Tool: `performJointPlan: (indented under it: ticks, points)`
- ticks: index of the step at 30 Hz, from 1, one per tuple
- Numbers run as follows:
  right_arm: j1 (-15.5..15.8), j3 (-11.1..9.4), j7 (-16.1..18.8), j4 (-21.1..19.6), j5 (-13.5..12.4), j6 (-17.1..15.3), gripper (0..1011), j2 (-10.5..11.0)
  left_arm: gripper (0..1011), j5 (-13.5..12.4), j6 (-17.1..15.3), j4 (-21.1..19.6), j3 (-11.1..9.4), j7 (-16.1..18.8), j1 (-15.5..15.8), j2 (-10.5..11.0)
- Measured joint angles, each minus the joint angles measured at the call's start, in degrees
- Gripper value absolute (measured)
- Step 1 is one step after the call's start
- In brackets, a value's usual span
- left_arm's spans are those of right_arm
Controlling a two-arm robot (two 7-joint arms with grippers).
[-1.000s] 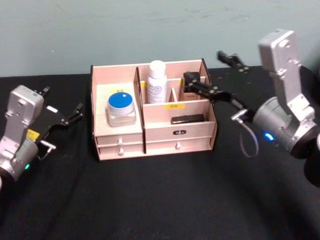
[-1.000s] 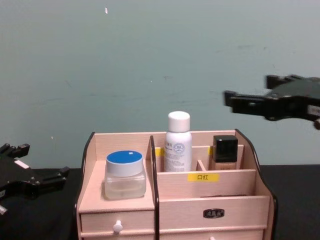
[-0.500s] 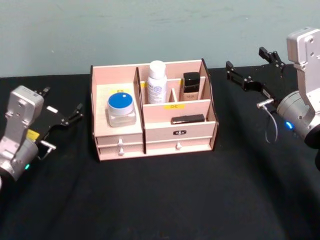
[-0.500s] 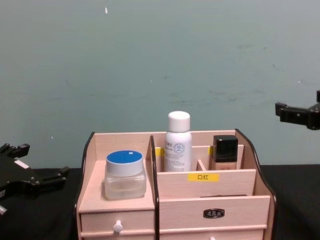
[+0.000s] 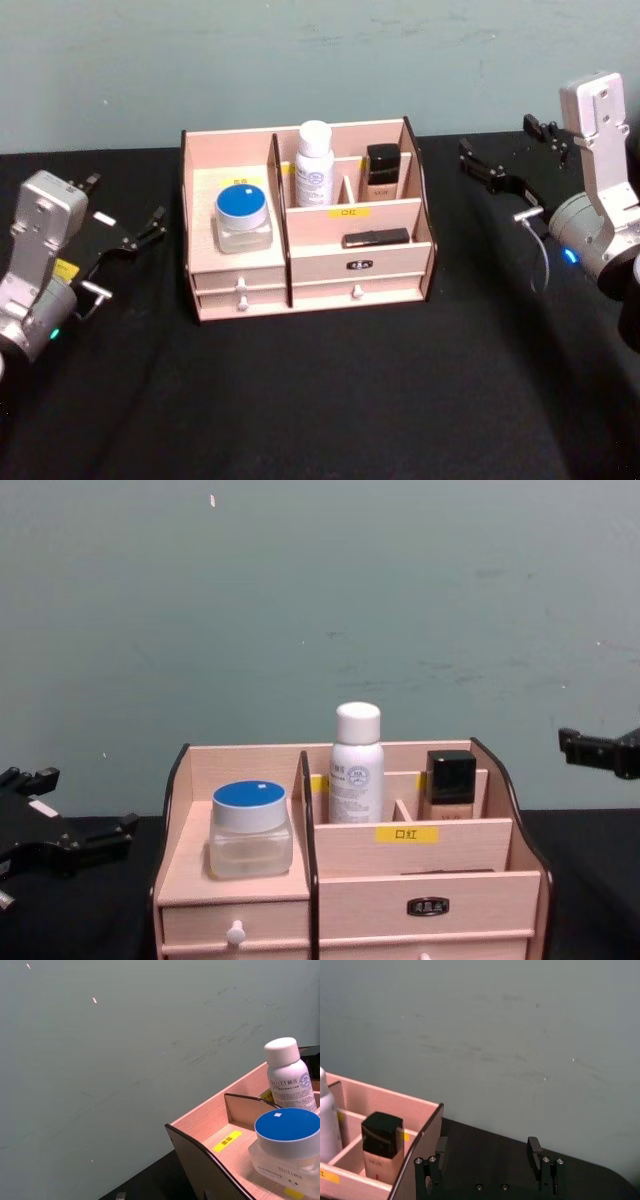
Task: Pick up the facial cleanser and watermelon frost from the table and place them into the tiered storage box.
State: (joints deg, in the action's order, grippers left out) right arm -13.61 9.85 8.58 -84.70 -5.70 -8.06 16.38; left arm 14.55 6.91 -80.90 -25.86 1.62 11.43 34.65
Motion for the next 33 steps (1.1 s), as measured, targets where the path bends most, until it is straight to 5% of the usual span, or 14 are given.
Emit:
performJointPlan:
  ticks: [33]
  points:
    - [0.1, 0.0, 0.0, 0.3, 0.3, -0.3, 1002, -0.1, 1010, 0.0, 0.0, 0.0, 0.0, 0.0, 0.0, 0.0]
